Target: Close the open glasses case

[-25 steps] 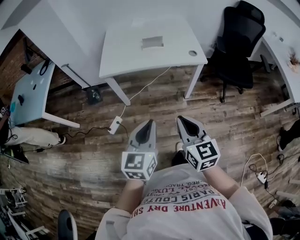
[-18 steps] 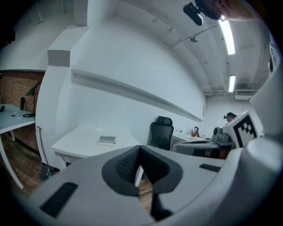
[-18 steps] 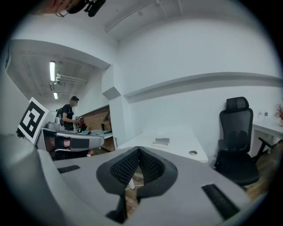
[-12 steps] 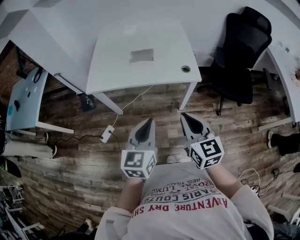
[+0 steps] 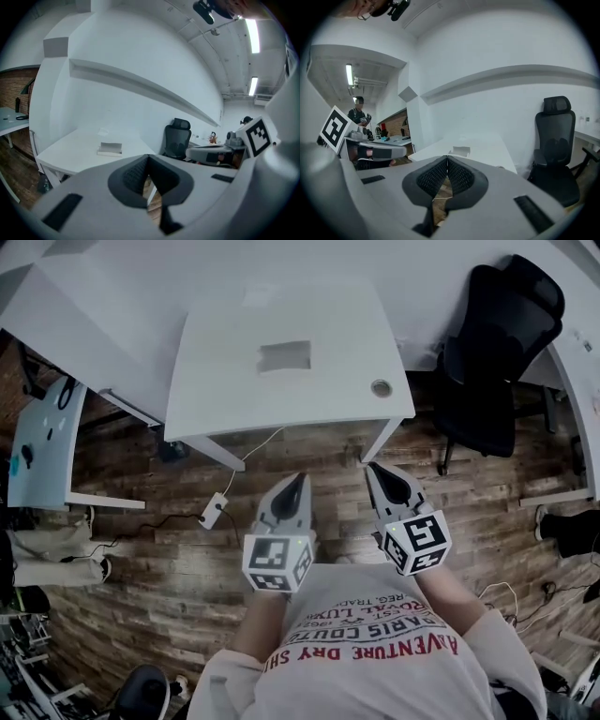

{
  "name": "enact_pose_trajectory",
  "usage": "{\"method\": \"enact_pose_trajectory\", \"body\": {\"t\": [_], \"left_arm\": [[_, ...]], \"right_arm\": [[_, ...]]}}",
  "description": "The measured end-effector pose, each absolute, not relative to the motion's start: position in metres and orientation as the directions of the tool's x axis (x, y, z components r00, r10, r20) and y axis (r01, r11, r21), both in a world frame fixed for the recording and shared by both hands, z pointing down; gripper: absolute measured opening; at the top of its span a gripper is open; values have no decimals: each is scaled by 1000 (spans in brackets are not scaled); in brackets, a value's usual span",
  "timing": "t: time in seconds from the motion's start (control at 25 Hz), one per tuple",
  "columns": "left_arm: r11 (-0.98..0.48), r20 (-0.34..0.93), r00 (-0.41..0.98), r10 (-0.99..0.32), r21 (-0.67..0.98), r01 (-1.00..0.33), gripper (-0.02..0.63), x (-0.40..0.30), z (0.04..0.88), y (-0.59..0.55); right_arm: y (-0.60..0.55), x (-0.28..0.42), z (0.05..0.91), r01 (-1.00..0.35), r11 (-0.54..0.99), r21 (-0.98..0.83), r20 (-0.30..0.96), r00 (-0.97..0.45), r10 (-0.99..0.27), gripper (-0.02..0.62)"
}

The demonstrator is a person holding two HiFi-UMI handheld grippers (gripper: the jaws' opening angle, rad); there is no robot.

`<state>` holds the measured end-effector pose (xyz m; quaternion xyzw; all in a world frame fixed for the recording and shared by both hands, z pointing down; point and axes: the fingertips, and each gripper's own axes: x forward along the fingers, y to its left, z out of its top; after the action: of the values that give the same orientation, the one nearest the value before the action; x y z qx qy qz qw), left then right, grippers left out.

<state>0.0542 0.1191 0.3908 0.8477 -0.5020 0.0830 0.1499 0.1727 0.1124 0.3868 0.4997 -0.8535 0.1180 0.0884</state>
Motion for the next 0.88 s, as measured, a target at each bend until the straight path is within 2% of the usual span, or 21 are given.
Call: {"method": "enact_pose_trajectory", "body": {"t": [0.6, 0.88], "left_arm": [[-546, 315, 575, -755, 182, -818, -3, -16, 391, -107], [-542, 356, 581, -732, 212, -813, -3, -41, 409, -166]], "right_arm": [[-98, 103, 375, -928, 356, -113, 279, -373, -885, 12], [-168, 81, 381, -932, 349, -101, 306, -363, -880, 12]]}}
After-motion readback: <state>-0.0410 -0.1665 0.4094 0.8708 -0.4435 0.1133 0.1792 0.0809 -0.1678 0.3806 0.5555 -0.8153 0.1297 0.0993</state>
